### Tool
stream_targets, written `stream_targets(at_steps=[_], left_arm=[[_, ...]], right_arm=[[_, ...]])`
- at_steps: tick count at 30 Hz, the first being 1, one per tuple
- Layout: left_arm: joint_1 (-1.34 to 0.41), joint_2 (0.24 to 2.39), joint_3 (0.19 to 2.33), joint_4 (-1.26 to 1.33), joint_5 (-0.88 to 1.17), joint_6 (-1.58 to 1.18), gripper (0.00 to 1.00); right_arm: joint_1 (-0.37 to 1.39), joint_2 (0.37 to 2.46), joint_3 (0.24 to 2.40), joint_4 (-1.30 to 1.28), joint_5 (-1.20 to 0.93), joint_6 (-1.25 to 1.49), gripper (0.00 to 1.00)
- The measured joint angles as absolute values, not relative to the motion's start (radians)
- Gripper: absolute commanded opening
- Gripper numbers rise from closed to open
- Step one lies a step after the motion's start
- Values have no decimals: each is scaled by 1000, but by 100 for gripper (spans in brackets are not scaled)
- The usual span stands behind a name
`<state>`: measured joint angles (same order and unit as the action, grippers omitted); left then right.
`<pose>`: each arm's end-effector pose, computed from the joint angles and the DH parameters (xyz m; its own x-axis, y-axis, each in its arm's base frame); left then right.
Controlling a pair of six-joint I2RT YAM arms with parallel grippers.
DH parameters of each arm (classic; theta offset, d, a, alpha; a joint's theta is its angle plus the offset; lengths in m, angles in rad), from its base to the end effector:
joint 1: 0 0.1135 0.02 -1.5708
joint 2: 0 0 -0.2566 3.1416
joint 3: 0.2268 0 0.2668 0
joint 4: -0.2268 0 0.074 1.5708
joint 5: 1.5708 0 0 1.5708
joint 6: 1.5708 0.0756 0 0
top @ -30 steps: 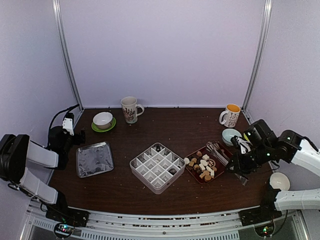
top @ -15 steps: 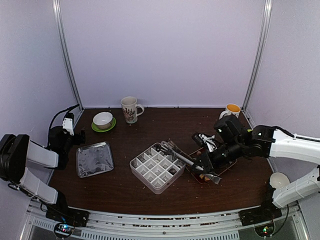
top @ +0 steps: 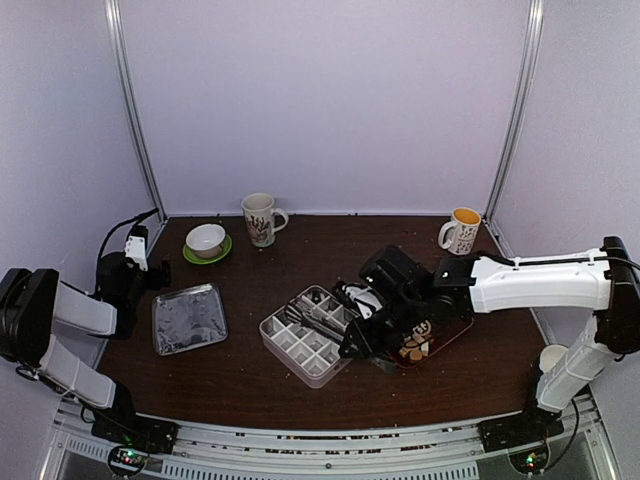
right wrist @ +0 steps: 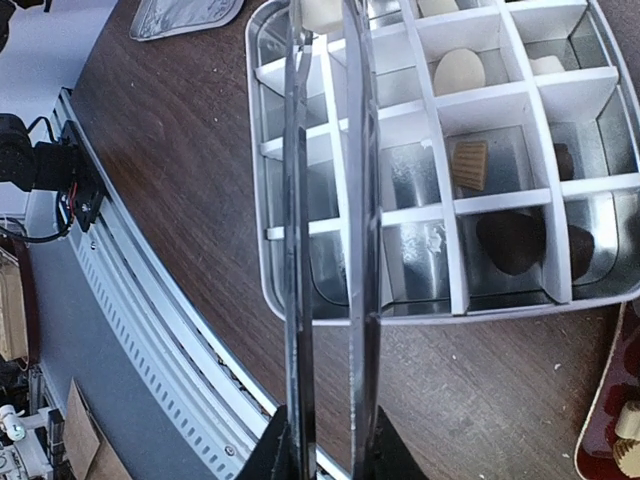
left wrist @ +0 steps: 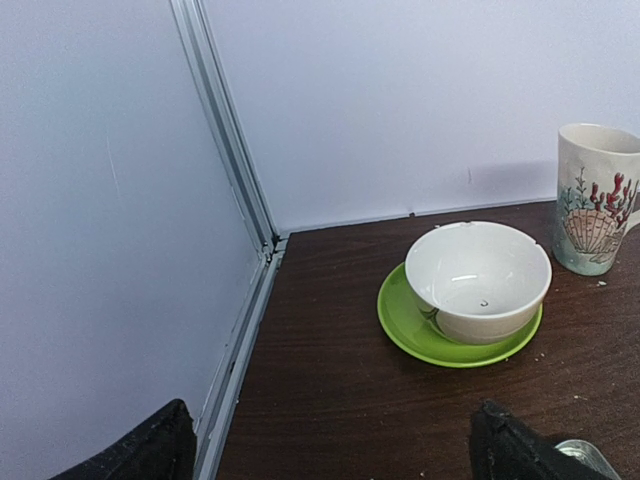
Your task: Pack the chocolate
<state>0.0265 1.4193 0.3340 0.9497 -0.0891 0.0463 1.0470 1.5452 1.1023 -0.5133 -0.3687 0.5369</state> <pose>0.3033 0.0148 0.1450 -0.1403 0.0424 -0.9892 -0.1081 0.9924 0.0579 0.1552 0.3231 0.1947 -0.8175 -0.4613 -0.3449 -0.5744 0.6081 0.5480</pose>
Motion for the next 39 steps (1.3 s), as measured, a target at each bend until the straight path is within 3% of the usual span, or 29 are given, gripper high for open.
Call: stream_targets(at_steps=[22, 29, 39], left_arm=[[27, 1419, 334, 950, -89, 46, 98], [27, 1419, 334, 950, -89, 46, 98], [27, 1419, 334, 950, -89, 46, 98]], right_arm=[[1082, 1638, 1175, -513, -270, 519, 25], [1082, 1660, 1175, -504, -260, 522, 35], [1082, 1661, 1190, -503, -252, 521, 33]])
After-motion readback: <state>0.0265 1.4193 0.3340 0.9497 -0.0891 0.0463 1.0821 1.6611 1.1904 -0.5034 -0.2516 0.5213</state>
